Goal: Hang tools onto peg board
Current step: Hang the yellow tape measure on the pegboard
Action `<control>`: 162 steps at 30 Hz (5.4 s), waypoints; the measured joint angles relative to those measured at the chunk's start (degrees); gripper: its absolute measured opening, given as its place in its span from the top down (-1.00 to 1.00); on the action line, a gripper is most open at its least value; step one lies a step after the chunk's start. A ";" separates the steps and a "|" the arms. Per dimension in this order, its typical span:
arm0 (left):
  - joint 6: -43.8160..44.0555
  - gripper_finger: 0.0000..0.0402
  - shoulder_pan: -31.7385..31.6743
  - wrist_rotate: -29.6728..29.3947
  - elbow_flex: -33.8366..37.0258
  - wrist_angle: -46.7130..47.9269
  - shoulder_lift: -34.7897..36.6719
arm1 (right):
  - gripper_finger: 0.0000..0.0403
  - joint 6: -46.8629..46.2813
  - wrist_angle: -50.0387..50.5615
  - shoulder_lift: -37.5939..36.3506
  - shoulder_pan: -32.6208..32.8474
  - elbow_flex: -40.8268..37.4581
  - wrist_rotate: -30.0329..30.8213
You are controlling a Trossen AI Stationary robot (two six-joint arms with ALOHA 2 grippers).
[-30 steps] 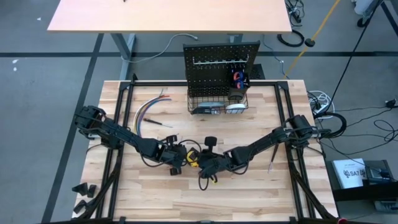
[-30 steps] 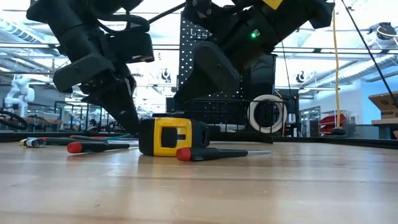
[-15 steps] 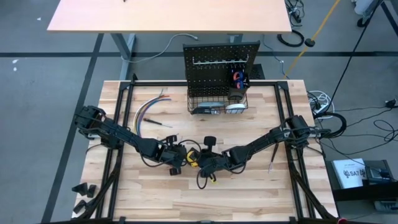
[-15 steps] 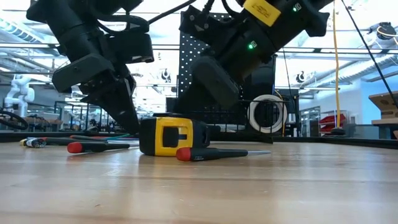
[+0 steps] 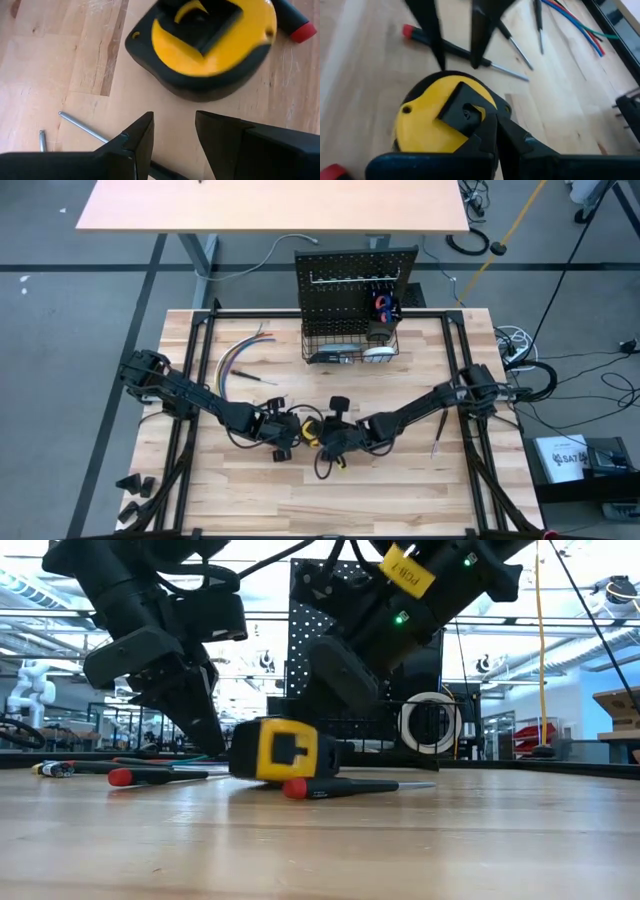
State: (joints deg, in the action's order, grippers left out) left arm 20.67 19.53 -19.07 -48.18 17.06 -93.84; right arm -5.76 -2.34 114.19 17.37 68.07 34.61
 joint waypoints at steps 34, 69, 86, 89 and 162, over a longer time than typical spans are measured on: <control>-20.12 0.24 7.00 -15.25 0.04 -14.03 5.80 | 1.00 -6.05 10.48 -0.15 -6.27 0.02 -4.34; -20.83 0.24 7.28 -12.66 1.78 -11.63 4.22 | 1.00 -0.95 -4.47 -7.81 -1.06 -4.50 -9.44; -19.57 0.24 7.23 -12.66 1.79 -10.36 4.22 | 1.00 -1.20 -7.71 -4.04 -1.19 -4.50 -11.97; -19.57 0.24 7.23 -12.66 1.79 -10.38 4.22 | 1.00 -1.24 -7.91 -4.02 -1.42 -4.50 -12.10; -19.50 0.24 5.99 -15.72 2.75 -10.58 4.98 | 1.00 -20.59 4.58 -1.80 -17.43 -4.76 -31.82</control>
State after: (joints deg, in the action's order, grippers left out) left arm 1.17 25.52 -34.79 -45.43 6.48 -88.86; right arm -26.35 2.24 112.39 -0.05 63.31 2.79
